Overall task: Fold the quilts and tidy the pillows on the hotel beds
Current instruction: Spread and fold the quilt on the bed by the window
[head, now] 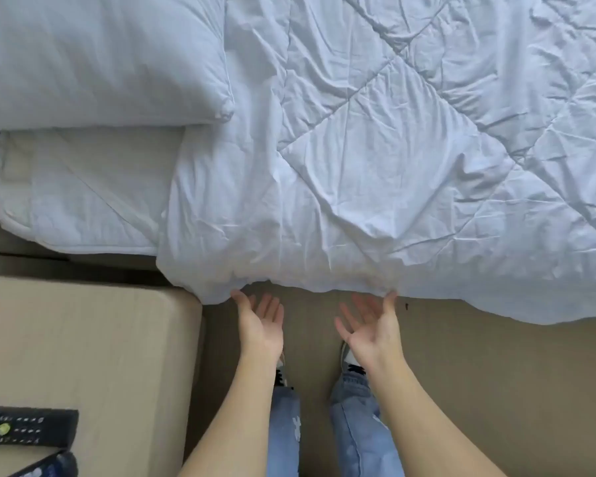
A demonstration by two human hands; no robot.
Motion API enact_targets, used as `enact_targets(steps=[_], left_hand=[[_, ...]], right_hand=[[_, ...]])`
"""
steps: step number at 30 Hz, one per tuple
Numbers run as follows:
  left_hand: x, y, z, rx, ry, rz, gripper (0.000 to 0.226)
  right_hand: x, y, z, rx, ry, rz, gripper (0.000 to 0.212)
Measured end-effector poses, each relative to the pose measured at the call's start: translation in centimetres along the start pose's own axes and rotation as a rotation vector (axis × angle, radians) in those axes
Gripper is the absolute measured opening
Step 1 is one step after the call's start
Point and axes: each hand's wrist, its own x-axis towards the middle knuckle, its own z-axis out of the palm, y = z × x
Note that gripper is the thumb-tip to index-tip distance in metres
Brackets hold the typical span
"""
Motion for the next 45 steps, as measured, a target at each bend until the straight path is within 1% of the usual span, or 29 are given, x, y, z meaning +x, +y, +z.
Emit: enact_targets(steps=[2,5,7,11,13,17,22,25,28,31,35,38,40,42,45], left_hand=[[1.9,-1.3,-0.2,-0.054,-0.015,-0.020,0.092],[4.9,-3.0,-0.1,-0.143,-0.055,-0.006,0.096],[6.8,-3.8,0.1,-0.185,-0.078,0.002,0.095],[8.7,-4.6,0.4,-0.205,-0.170,0.035,0.084],[8.7,-4.7,0.4,-0.213,-0.194,0.051,0.081],[7.8,-4.6,0.1,-0.205,-0.174,0.050,0.080],[4.9,-3.9,-0.1,-0.191,-0.126,0.018,0.088],[3.7,-3.5,0.1,-0.171,-0.100,0.001,0.094],[4.5,-3.1,0.7,-0.170,-0.135,0.026,0.090],[6.5,-3.0,0.5,-0.181,-0.168,0.069,0.080],[7.9,-2.7,-0.1,-0.273,-0.194,0.110,0.074],[7.9,-2.6,-0.8,-0.336,-0.230,0.092,0.073],[6.6,-2.9,-1.6,-0.342,-0.207,0.083,0.070],[4.2,-3.1,-2.5,-0.326,-0.124,0.056,0.066],[-0.2,-3.0,-4.0,-0.308,-0.013,0.062,0.060]], right_hand=[[2.1,0.4,-0.7,0.040,0.010,0.021,0.077],[5.5,1.2,-1.5,0.106,-0.038,0.009,0.083],[7.6,1.3,-2.2,0.146,-0.059,-0.008,0.082],[10.2,1.3,-3.1,0.142,-0.110,-0.033,0.082],[10.4,1.3,-3.5,0.149,-0.124,-0.038,0.082],[9.1,1.0,-3.6,0.174,-0.112,-0.030,0.079],[6.4,0.7,-3.2,0.154,-0.114,-0.018,0.079],[5.3,0.7,-2.7,0.149,-0.112,-0.017,0.075],[6.2,0.5,-2.2,0.141,-0.120,-0.034,0.071],[8.7,0.2,-2.8,0.198,-0.127,-0.033,0.076],[11.5,-0.8,-3.9,0.322,-0.183,-0.067,0.078],[12.6,-1.6,-4.7,0.346,-0.312,-0.087,0.079],[11.5,-1.8,-5.4,0.366,-0.318,-0.068,0.074],[9.0,-1.8,-6.2,0.365,-0.259,-0.046,0.066],[4.3,-1.9,-7.7,0.352,-0.162,-0.034,0.066]])
